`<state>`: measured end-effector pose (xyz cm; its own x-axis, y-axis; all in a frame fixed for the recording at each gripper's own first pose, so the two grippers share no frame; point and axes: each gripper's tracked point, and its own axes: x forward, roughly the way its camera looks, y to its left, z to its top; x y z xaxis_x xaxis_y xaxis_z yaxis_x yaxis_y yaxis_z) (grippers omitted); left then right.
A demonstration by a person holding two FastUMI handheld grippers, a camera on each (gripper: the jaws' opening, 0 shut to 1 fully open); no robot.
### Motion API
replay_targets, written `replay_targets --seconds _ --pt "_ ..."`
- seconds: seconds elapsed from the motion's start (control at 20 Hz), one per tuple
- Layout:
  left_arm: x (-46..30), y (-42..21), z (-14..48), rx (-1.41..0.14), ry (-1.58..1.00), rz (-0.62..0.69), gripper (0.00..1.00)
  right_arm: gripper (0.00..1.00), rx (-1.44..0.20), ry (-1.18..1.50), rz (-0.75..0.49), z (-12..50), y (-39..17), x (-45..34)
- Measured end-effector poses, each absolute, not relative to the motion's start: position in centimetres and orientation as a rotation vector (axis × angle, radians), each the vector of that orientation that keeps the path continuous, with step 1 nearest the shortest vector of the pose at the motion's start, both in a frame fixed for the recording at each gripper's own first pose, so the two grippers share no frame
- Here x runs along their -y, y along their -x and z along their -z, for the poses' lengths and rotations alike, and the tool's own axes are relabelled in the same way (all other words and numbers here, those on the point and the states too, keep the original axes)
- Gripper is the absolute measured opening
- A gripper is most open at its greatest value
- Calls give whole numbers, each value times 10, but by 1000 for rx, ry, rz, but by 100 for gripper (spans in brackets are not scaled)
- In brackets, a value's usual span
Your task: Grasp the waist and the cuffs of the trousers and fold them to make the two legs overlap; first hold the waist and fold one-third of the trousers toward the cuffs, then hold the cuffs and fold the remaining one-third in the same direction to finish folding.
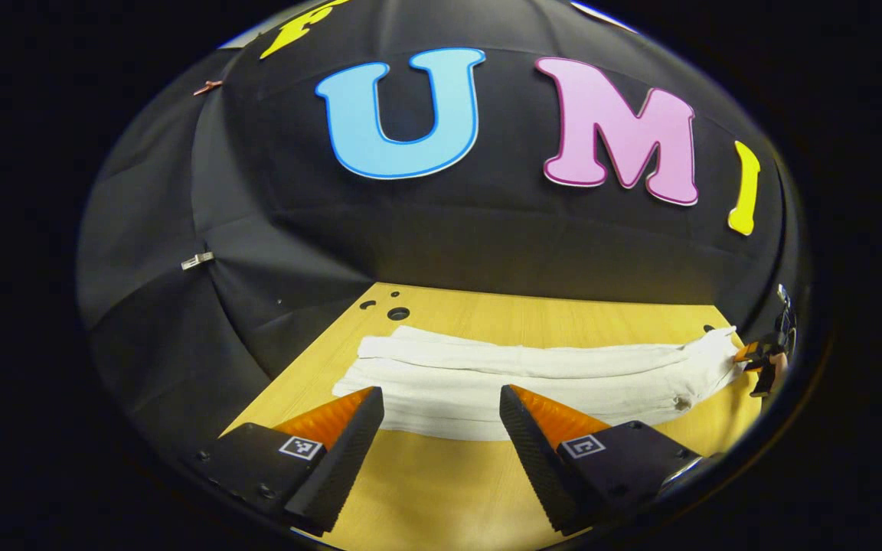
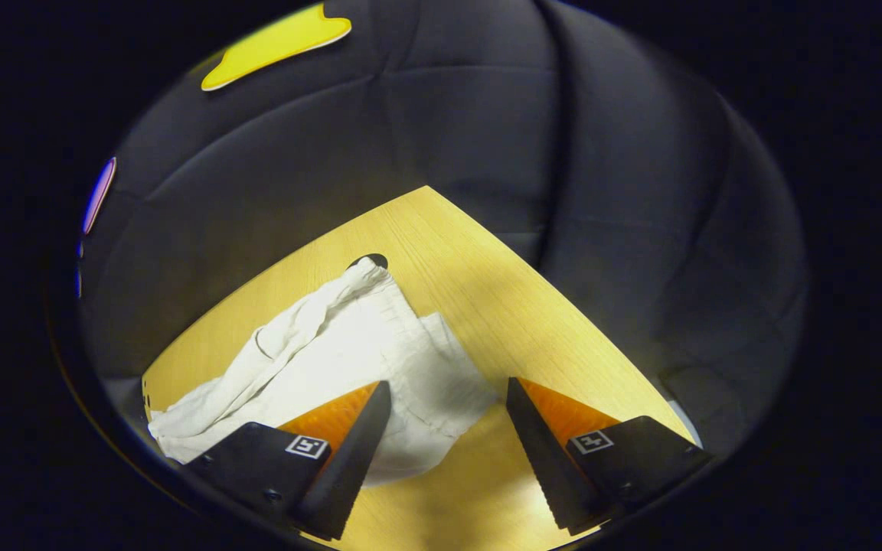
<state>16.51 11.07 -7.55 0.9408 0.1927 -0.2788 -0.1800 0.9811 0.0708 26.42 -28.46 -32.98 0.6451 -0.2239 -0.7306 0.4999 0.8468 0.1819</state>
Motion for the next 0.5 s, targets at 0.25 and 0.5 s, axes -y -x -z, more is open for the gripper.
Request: replay_targets --seconds 0.25,0.5 --pt "-77 -163 84 -289 -8 -169 97 79 -762 -247 439 340 -271 277" --pt "-69 -151 89 -303 45 -173 97 52 -767 -298 406 336 -273 270"
